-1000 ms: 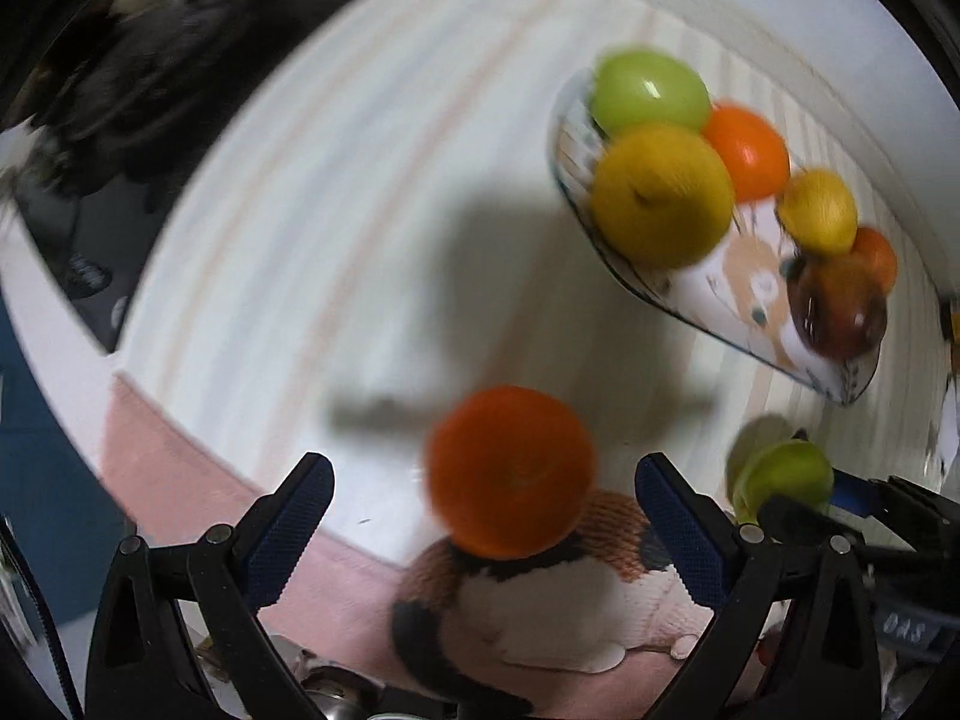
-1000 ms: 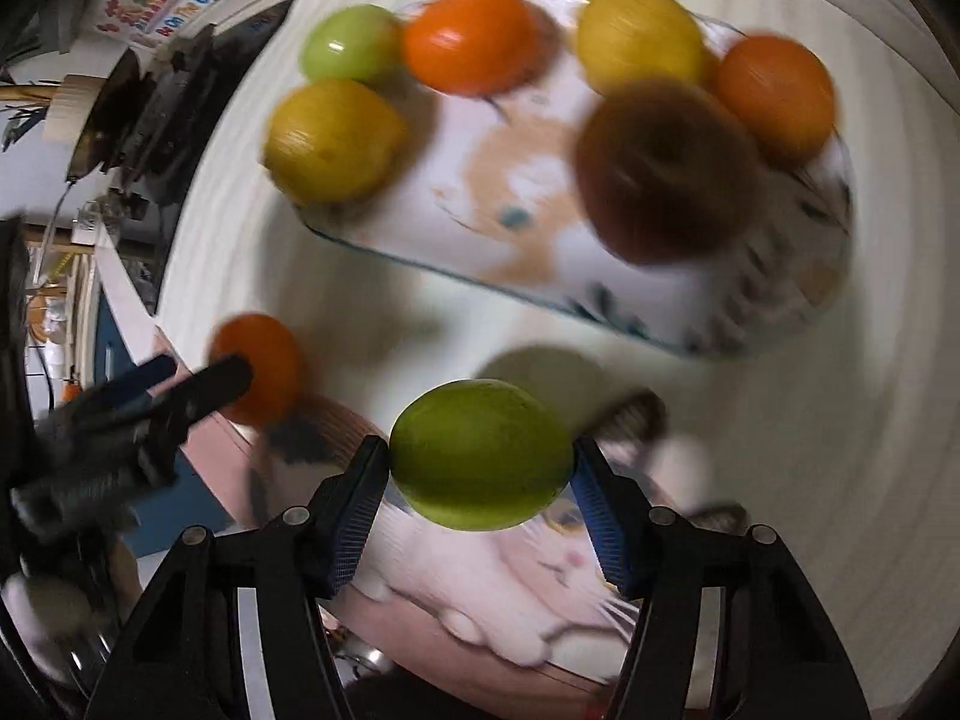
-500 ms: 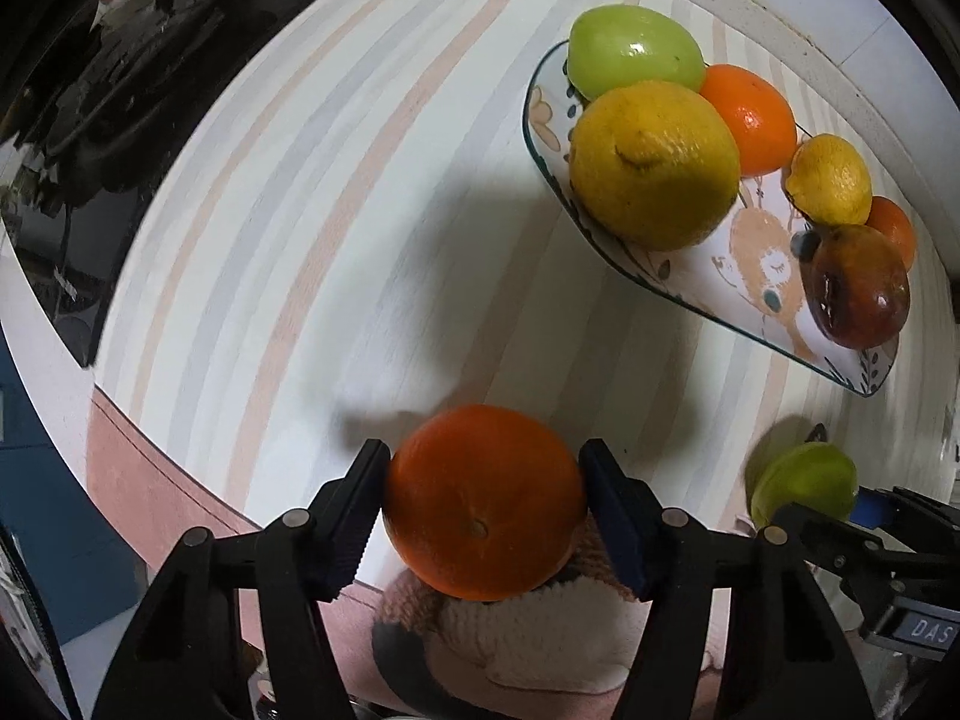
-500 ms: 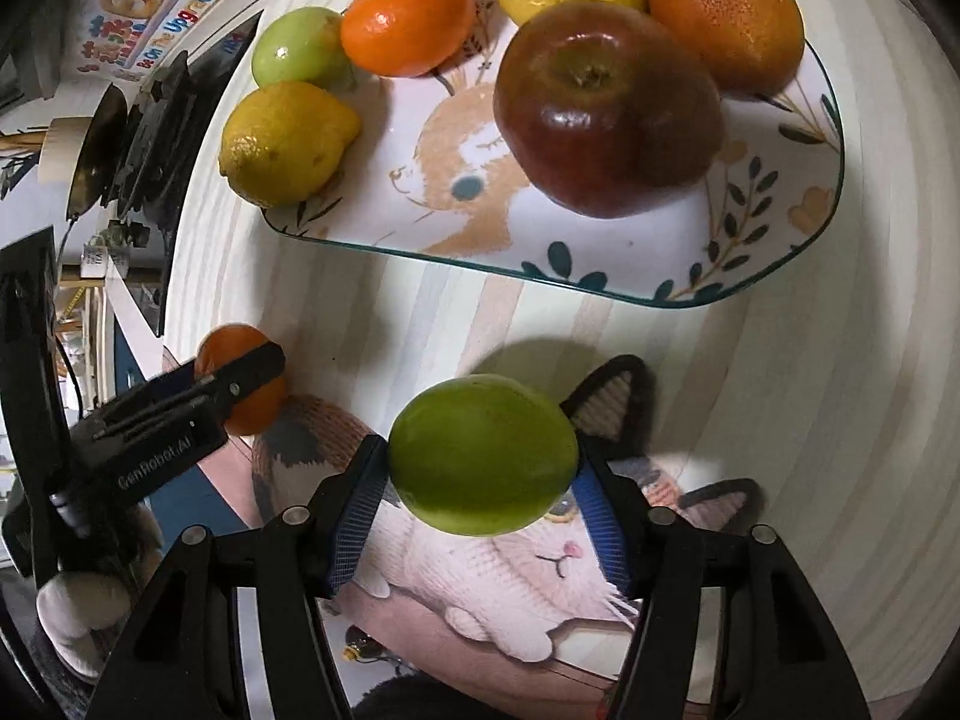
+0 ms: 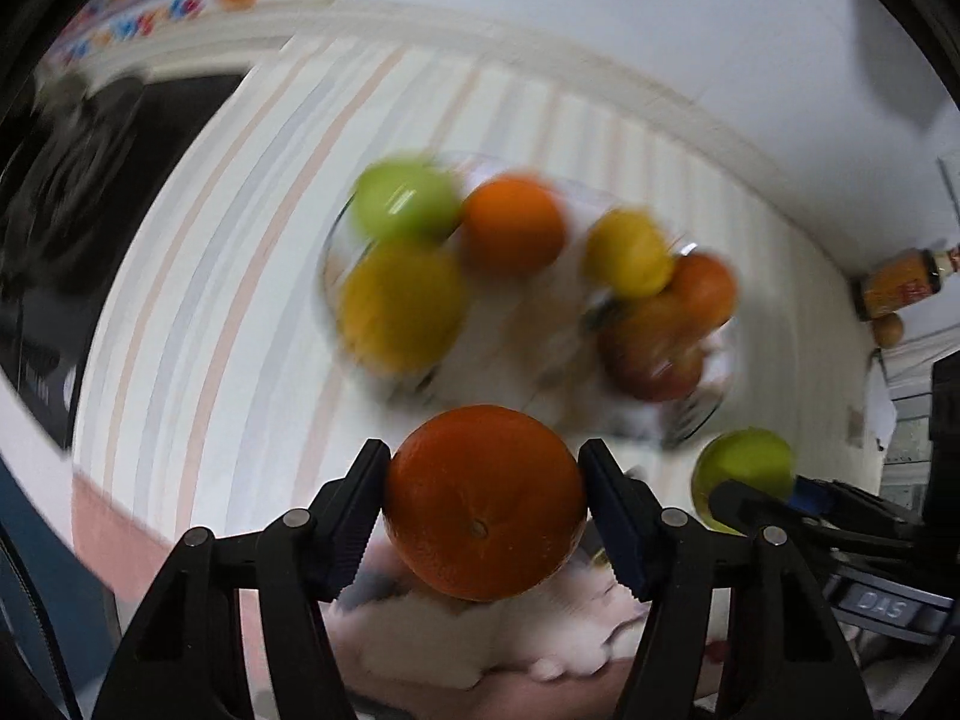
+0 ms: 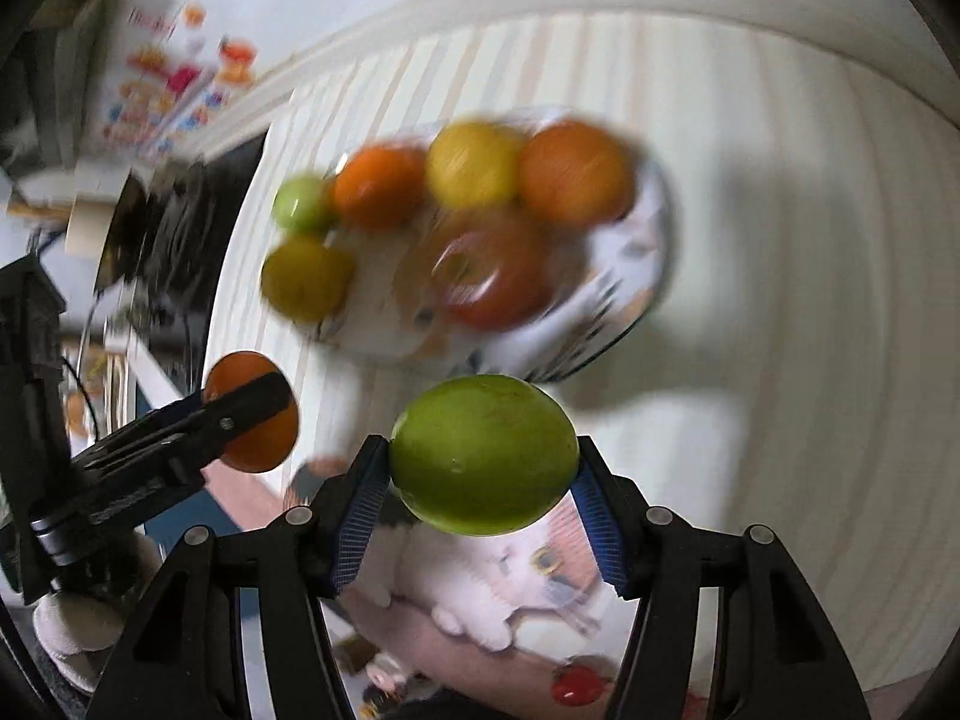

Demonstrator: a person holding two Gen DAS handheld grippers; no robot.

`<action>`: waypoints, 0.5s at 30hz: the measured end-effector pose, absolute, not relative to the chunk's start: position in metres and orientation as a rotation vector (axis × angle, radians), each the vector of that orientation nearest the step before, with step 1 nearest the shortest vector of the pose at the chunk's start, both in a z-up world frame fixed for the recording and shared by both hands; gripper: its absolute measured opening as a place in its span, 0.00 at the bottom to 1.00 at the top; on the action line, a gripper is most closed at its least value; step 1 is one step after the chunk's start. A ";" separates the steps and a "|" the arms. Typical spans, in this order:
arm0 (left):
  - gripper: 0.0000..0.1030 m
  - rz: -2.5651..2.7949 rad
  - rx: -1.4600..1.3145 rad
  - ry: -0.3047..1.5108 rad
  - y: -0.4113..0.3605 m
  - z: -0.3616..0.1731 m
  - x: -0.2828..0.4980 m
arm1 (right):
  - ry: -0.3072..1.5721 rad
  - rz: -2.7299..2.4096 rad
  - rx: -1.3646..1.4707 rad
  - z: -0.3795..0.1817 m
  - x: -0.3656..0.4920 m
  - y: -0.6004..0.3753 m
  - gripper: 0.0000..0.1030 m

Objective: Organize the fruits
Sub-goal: 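Carry both fruits onto the floral plate and open both tools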

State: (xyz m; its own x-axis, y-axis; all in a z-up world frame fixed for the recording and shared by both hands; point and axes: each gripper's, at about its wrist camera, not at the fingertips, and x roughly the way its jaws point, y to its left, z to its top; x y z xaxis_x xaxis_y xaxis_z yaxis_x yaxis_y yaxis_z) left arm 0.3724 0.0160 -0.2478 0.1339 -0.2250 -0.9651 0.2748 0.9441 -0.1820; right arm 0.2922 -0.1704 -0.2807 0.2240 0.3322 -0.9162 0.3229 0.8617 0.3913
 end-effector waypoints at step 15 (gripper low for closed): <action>0.62 -0.372 0.167 1.492 -0.054 -0.291 0.455 | 1.370 -0.128 0.572 -0.306 0.335 -0.216 0.62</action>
State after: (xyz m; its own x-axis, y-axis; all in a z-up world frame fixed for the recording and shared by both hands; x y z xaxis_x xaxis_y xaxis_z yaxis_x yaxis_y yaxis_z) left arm 0.4550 -0.0542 -0.2912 0.0352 -0.1387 -0.9897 0.3423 0.9321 -0.1184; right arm 0.3354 -0.2162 -0.3055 0.2157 0.2388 -0.9468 0.4105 0.8576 0.3098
